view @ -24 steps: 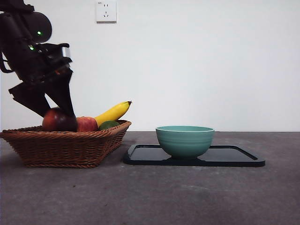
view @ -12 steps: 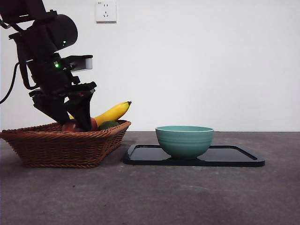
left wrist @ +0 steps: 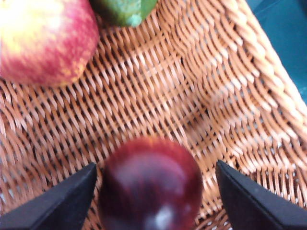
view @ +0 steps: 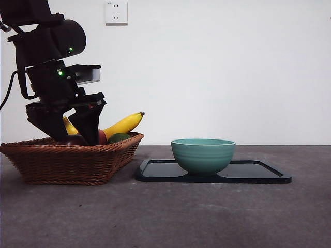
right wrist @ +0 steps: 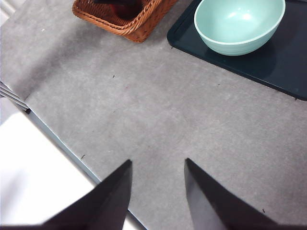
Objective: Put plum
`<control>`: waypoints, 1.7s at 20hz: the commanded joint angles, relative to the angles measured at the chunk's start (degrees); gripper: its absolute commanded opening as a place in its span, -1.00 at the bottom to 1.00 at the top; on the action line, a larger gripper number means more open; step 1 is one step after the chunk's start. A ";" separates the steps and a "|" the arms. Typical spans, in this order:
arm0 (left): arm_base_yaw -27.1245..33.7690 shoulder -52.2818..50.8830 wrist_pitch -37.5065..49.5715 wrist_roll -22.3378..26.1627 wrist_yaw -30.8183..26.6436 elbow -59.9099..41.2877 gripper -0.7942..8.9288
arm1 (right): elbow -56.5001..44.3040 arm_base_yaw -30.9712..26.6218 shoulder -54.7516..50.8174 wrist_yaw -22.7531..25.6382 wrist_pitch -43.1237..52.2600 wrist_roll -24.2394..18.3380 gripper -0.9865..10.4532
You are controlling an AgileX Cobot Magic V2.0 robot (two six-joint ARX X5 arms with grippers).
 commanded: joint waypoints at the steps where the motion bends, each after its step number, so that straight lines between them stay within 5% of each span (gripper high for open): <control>1: -0.26 -1.51 0.33 -0.61 0.09 0.98 0.00 | 0.26 0.35 0.26 -0.04 0.52 -0.39 -0.52; 7: -0.28 -10.36 -0.39 -1.99 0.50 1.07 0.00 | 0.26 0.35 0.31 -0.02 1.05 -0.39 -0.52; 18: -0.59 -31.54 -21.68 -2.45 26.84 1.07 -0.01 | 0.26 0.35 0.33 -0.02 4.00 -0.02 -0.52; 25: -0.59 -36.24 -35.78 2.93 28.85 1.07 -0.01 | 0.26 0.35 0.35 -0.02 4.00 0.44 -0.52; 31: -0.59 -36.24 -36.06 3.28 28.85 1.07 -0.01 | 0.26 0.35 0.35 0.00 4.00 0.74 -0.52; 34: -0.59 -36.24 -35.98 3.28 28.85 1.07 -0.01 | 0.28 0.33 0.81 2.25 5.95 5.03 -0.52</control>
